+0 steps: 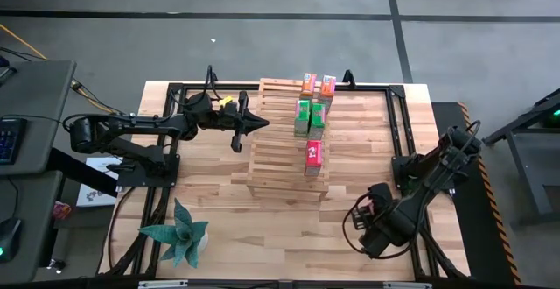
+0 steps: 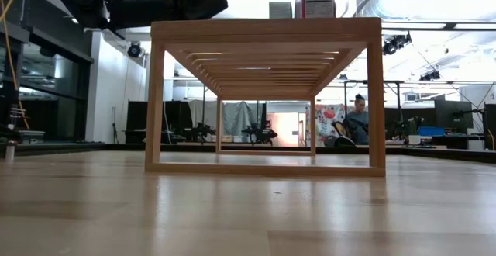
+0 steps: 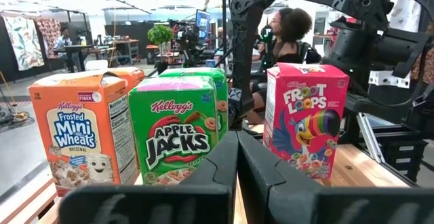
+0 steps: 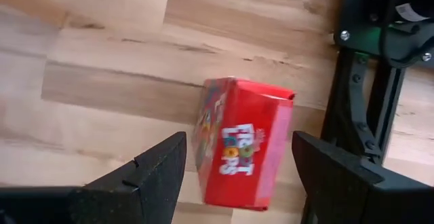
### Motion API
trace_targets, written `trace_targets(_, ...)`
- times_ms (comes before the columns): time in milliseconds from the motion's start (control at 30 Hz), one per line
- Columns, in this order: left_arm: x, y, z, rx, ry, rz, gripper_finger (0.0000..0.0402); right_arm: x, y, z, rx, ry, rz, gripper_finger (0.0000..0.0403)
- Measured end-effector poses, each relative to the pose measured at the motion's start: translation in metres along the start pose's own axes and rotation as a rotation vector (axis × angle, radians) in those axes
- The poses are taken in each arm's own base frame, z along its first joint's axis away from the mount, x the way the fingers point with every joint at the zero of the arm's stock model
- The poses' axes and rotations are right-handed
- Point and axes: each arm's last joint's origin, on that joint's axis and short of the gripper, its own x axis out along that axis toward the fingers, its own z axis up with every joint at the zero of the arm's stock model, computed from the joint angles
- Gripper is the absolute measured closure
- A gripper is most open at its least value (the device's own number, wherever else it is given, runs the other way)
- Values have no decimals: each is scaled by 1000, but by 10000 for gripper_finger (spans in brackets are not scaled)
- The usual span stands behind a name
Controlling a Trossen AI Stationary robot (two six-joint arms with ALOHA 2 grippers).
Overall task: Stack cereal on shelf
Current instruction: Put the red cereal box on the shelf aligned with the red cereal box
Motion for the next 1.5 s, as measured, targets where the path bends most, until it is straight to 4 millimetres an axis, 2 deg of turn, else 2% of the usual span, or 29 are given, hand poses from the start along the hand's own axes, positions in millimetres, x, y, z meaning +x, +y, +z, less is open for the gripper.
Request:
trace_targets(200, 0, 0, 0, -1, 3, 0, 401, 17, -1, -2, 19, 5, -38, 142)
trace_targets(667, 0, 0, 0, -2, 3, 0, 402, 59, 4, -12, 24, 70, 13, 142)
trace_targets(1033, 0, 0, 0, -2, 3, 0, 402, 80, 5, -15, 31, 105, 37, 142)
trace_targets(1267, 0, 0, 0, -1, 2, 0, 402, 78, 5, -15, 21, 111, 37, 142)
trace_targets(1500, 0, 0, 0, -1, 2, 0, 401, 63, 6, -13, 8, 85, 33, 144)
